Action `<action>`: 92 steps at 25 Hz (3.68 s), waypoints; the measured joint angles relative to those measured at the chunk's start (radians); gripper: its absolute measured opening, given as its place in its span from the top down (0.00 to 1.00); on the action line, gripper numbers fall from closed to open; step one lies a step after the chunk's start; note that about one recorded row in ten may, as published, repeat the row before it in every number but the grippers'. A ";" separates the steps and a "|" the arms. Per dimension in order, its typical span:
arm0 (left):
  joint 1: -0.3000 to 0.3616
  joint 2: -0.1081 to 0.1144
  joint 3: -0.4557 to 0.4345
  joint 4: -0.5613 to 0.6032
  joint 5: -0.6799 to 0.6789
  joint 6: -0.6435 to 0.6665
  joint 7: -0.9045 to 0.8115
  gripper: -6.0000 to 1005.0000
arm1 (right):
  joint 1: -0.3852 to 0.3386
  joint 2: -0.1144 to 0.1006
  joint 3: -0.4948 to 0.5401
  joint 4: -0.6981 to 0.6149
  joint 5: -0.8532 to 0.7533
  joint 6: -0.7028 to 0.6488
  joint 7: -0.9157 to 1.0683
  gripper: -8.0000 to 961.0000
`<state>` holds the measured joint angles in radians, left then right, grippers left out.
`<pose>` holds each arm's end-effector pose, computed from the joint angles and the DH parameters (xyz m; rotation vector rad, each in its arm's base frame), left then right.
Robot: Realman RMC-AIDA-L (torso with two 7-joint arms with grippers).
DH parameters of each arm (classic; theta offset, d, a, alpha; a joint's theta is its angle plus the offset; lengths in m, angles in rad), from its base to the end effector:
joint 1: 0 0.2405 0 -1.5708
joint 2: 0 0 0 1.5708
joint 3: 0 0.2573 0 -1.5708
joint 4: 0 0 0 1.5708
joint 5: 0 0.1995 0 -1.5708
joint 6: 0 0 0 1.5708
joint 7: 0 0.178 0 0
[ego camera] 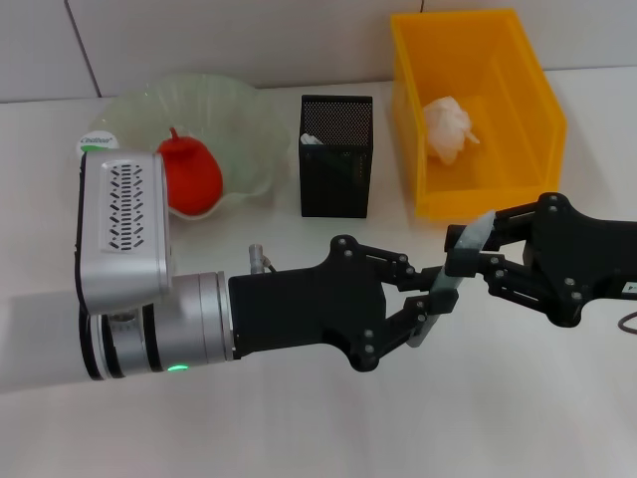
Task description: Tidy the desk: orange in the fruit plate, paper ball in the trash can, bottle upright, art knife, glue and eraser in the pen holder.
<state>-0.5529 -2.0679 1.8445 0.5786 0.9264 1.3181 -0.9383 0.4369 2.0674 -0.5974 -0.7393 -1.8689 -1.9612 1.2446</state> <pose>-0.1332 0.2875 -0.1215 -2.8911 -0.0186 -1.0862 0.2215 0.2800 0.0168 -2.7623 0.2891 1.0890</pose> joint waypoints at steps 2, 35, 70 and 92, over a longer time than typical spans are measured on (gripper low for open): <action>0.000 0.000 -0.002 0.000 0.000 0.001 -0.002 0.83 | 0.000 0.001 -0.001 0.000 0.000 0.002 -0.001 0.83; 0.156 0.001 -0.098 -0.056 -0.006 0.015 0.083 0.22 | 0.187 0.014 0.162 0.206 0.314 0.426 -0.225 0.84; 0.141 -0.002 -0.114 -0.095 -0.008 0.005 0.085 0.22 | 0.360 0.013 -0.130 0.265 0.317 0.790 -0.078 0.85; 0.125 0.000 -0.129 -0.099 -0.008 -0.002 0.079 0.22 | 0.311 0.016 -0.221 0.285 0.315 0.859 -0.081 0.67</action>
<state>-0.4280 -2.0678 1.7151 0.4801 0.9189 1.3164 -0.8595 0.7479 2.0837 -0.8184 -0.4539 -1.5539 -1.1019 1.1636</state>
